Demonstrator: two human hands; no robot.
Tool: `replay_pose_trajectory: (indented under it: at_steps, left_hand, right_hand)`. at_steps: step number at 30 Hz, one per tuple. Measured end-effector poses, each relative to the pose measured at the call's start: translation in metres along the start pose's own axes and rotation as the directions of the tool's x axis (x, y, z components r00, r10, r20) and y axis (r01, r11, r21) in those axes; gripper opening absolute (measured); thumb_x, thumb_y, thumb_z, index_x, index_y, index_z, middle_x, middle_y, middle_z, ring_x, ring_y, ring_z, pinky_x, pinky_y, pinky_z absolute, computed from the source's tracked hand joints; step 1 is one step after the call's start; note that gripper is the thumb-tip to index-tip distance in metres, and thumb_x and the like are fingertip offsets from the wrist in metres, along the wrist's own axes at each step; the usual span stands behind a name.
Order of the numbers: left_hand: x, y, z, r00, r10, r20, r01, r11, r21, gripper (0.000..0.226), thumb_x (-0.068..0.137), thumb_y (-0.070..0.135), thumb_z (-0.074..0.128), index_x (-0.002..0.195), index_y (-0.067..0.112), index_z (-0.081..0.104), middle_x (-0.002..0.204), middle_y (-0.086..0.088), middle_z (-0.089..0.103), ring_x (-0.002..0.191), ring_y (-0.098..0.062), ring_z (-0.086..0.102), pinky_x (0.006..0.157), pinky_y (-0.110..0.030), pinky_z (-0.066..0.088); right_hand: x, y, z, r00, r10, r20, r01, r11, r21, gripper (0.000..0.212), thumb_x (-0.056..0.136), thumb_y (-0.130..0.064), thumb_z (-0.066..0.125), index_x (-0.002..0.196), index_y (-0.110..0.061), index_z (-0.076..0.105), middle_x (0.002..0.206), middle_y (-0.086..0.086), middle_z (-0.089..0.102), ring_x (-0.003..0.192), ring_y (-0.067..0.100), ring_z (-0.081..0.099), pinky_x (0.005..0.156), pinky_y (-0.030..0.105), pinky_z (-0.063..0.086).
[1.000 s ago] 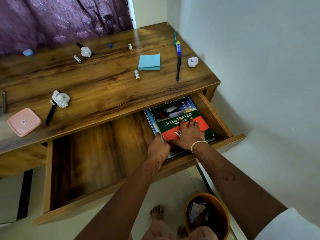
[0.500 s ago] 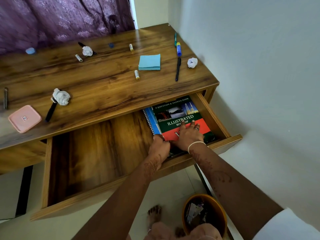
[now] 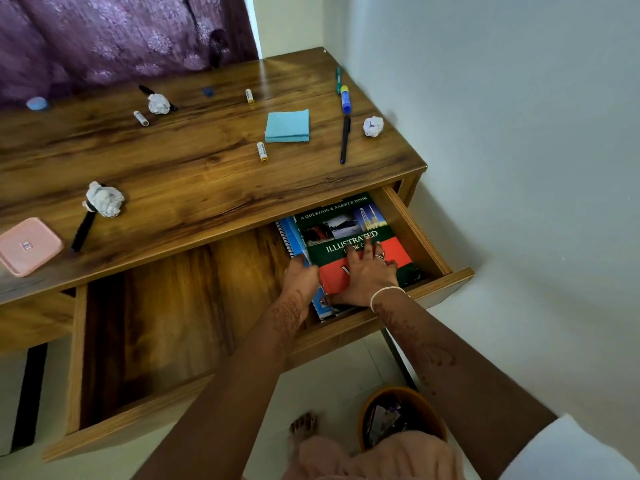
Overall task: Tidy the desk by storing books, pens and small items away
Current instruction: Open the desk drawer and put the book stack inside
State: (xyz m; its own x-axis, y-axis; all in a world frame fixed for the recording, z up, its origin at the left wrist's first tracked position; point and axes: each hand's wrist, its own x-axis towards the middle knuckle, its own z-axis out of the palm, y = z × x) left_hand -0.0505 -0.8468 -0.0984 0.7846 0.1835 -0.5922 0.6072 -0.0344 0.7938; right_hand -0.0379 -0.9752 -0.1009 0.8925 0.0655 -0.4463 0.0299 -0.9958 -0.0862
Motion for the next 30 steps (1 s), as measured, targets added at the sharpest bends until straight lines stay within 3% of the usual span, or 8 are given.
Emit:
replay_pose_trajectory:
  at_steps: [5,7,8,9,17,21,26,30]
  left_hand:
    - [0.015,0.017,-0.007,1.000,-0.016,0.012,0.017,0.998,-0.059,0.028,0.079,-0.009,0.041,0.105,-0.007,0.050,0.076,-0.011,0.048,0.067,-0.019,0.047,0.059,-0.027,0.039]
    - [0.021,0.014,-0.012,1.000,-0.021,0.013,0.022,0.995,-0.098,0.033,0.074,-0.008,0.043,0.106,-0.015,0.051,0.081,-0.022,0.054,0.106,-0.042,0.055,0.070,-0.032,0.047]
    - [0.022,0.013,-0.014,1.000,-0.025,0.018,0.027,0.993,-0.114,0.027,0.072,-0.007,0.043,0.097,-0.009,0.053,0.084,-0.020,0.056,0.085,-0.016,0.034,0.072,-0.032,0.045]
    - [0.025,0.011,-0.015,0.999,-0.027,0.029,0.031,0.990,-0.135,0.026,0.069,-0.006,0.044,0.092,-0.004,0.054,0.088,-0.015,0.058,0.085,-0.030,0.053,0.074,-0.032,0.043]
    - [0.033,0.013,-0.013,0.998,-0.037,0.055,0.050,0.970,-0.239,0.021,0.076,-0.009,0.042,0.071,0.011,0.045,0.074,0.000,0.046,0.068,-0.014,0.041,0.063,-0.027,0.035]
    - [0.035,0.011,-0.012,0.998,-0.009,0.069,0.022,0.981,-0.195,0.015,0.080,-0.004,0.047,0.079,0.010,0.050,0.080,-0.009,0.051,0.071,-0.017,0.044,0.064,-0.027,0.038]
    - [0.037,-0.003,-0.008,0.994,0.013,-0.110,-0.012,1.000,0.010,0.051,0.084,0.005,0.055,0.134,0.008,0.045,0.132,-0.005,0.050,0.115,-0.025,0.053,0.096,-0.040,0.049]
    - [0.029,-0.011,-0.005,0.976,-0.071,-0.206,0.100,0.986,0.135,0.033,0.085,0.002,0.051,0.117,0.004,0.049,0.119,-0.012,0.056,0.101,-0.027,0.057,0.076,-0.034,0.051]
  right_hand:
    - [0.002,-0.003,-0.002,0.998,0.020,0.058,-0.019,1.000,-0.019,0.135,0.056,-0.079,0.067,0.153,-0.023,-0.007,0.159,0.018,-0.014,0.146,0.041,-0.009,0.111,0.066,0.017]
    - [0.002,-0.005,-0.002,0.997,0.026,0.066,-0.025,0.999,-0.025,0.135,0.057,-0.077,0.068,0.153,-0.022,-0.008,0.159,0.019,-0.014,0.146,0.041,-0.010,0.111,0.065,0.017]
    - [0.002,-0.006,-0.002,0.997,0.028,0.068,-0.027,0.999,-0.023,0.135,0.057,-0.077,0.069,0.153,-0.021,-0.009,0.159,0.019,-0.015,0.146,0.041,-0.010,0.112,0.065,0.017]
    - [0.002,-0.006,-0.002,0.997,0.030,0.069,-0.029,0.999,-0.020,0.135,0.057,-0.076,0.069,0.153,-0.021,-0.009,0.159,0.019,-0.015,0.146,0.041,-0.010,0.112,0.065,0.016]
    - [0.002,-0.008,-0.002,0.996,0.035,0.087,-0.034,0.999,-0.017,0.135,0.058,-0.073,0.071,0.153,-0.020,-0.010,0.158,0.019,-0.018,0.145,0.042,-0.012,0.112,0.066,0.016]
    - [0.003,-0.007,-0.004,0.995,0.034,0.093,-0.033,0.999,-0.013,0.134,0.059,-0.073,0.071,0.153,-0.020,-0.009,0.158,0.019,-0.018,0.145,0.042,-0.012,0.112,0.066,0.016]
    - [0.002,-0.004,-0.002,0.997,0.024,0.074,-0.025,1.000,0.010,0.133,0.058,-0.074,0.071,0.153,-0.023,-0.006,0.159,0.018,-0.018,0.146,0.040,-0.012,0.112,0.065,0.016]
    - [0.003,-0.003,-0.001,0.998,0.025,0.065,-0.027,0.999,0.028,0.134,0.056,-0.075,0.071,0.153,-0.023,-0.005,0.159,0.017,-0.017,0.146,0.040,-0.012,0.112,0.066,0.014]
